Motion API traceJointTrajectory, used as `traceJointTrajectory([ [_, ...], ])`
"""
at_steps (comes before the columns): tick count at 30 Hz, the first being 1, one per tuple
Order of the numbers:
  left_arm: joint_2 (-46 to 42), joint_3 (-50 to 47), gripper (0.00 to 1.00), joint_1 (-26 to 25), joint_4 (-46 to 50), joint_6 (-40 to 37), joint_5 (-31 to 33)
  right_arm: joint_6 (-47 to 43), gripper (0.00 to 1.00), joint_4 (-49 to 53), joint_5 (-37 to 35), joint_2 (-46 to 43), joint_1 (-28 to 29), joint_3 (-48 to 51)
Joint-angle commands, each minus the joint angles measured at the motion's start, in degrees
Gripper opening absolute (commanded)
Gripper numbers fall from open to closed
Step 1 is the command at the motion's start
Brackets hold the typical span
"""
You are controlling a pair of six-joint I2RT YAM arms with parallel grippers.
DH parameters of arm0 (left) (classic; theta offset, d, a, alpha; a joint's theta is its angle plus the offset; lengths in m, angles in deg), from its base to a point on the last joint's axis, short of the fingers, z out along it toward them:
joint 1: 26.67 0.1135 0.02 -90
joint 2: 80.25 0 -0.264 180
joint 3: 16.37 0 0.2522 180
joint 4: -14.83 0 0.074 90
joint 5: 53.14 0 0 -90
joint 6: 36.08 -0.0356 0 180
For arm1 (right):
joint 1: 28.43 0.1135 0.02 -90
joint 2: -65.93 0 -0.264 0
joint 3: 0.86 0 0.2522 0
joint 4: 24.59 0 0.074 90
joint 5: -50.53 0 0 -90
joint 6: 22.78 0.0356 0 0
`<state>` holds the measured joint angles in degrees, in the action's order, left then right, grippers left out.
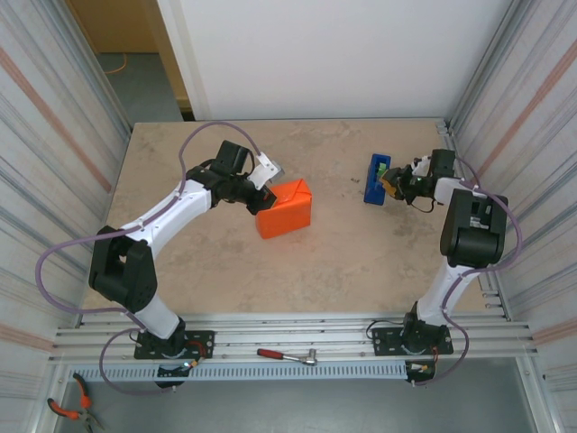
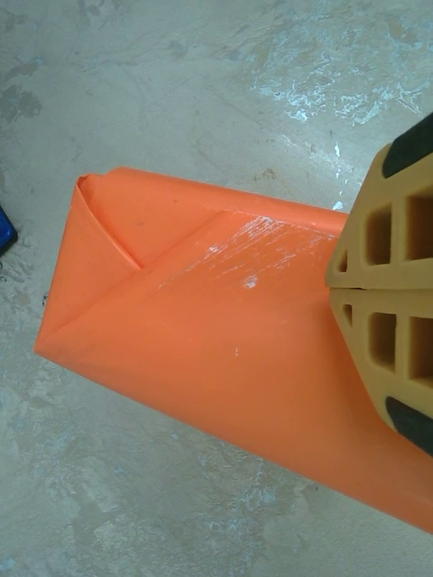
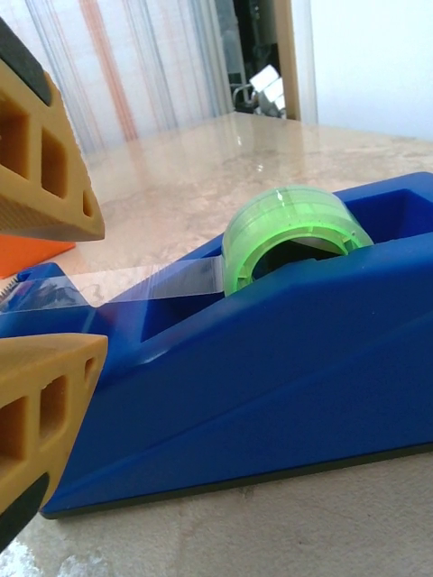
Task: Wrap the gift box in paper
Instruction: Tear off the tape with the cutter.
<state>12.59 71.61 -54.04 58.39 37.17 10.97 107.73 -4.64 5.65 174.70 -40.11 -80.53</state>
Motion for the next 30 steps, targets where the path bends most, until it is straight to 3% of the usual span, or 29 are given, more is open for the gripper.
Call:
traceJointTrajectory([
  [1,2.42,-2.14,0.0,-0.22,3.07,-1.31,1.9,0.53,0.3,-0.07,2.06,1.43,0.52,-1.9],
  [18,2.35,-2.28,0.0,-0.2,3.17,-1.32,2.09,0.53,0.17,0.12,2.99,2.75,0.52,-2.47],
  [24,2.52,-2.37,0.0,-0.22,3.18,-1.27,2.33,0.98,0.0,-0.09,3.82,2.37,0.52,-2.58],
  [30,2.69,-2.32,0.0,-0.22,3.18,-1.31,2.32,5.4,0.0,-4.65,5.36,-1.43,0.48,-0.44],
])
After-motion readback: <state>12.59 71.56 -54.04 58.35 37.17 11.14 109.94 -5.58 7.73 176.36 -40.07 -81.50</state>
